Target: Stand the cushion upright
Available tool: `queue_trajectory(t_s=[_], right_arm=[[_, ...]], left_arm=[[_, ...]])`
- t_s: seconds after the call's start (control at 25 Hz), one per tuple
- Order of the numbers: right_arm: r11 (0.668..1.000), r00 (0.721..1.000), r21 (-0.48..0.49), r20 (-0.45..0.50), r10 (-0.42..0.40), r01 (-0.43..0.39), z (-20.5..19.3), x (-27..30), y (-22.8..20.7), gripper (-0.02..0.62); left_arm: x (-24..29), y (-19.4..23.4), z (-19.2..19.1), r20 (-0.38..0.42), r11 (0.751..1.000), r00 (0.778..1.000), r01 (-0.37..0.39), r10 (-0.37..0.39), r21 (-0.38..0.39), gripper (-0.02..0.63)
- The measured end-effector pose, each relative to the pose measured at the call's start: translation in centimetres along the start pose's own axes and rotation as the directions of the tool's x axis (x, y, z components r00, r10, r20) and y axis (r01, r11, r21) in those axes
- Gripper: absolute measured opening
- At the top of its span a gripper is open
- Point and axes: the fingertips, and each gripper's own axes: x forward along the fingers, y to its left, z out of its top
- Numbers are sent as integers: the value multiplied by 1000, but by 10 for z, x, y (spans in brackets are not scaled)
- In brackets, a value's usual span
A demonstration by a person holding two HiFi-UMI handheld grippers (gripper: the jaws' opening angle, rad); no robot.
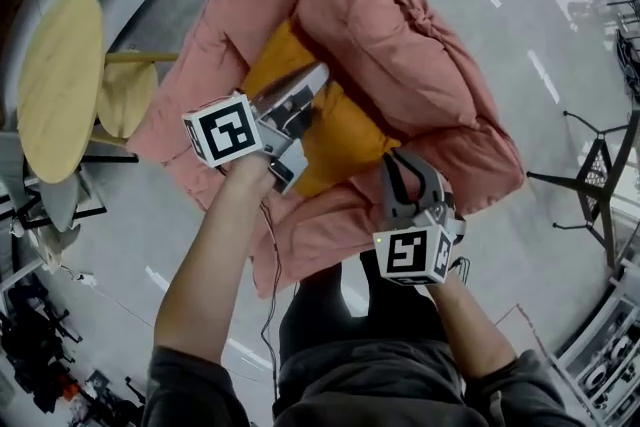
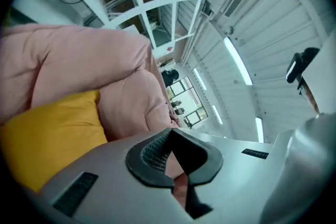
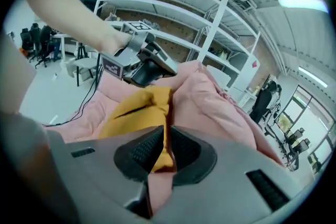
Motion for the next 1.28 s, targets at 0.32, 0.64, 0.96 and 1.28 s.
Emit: queue_trajectory(t_s=[0.32,0.64,0.96,1.28], right_arm=[[961,927,6,265,264,-276,76,-46,8,21],[896,797,-48,439,415,-441,138,-115,22,21],[832,698,-35,526,486,-553,164,-180,25,20],[782,641,-32,552,533,-623,157,-224,22,20]], left_arm=[[-87,-80,-4,95,947,993,-96,69,308,8],[-169,-170,-46,246,835,951,-286,187,470,8],[-196,-235,-79,357,683,895,-437,268,585,8],[-198,-267,-100,381,603,868,-495,318,626,8]])
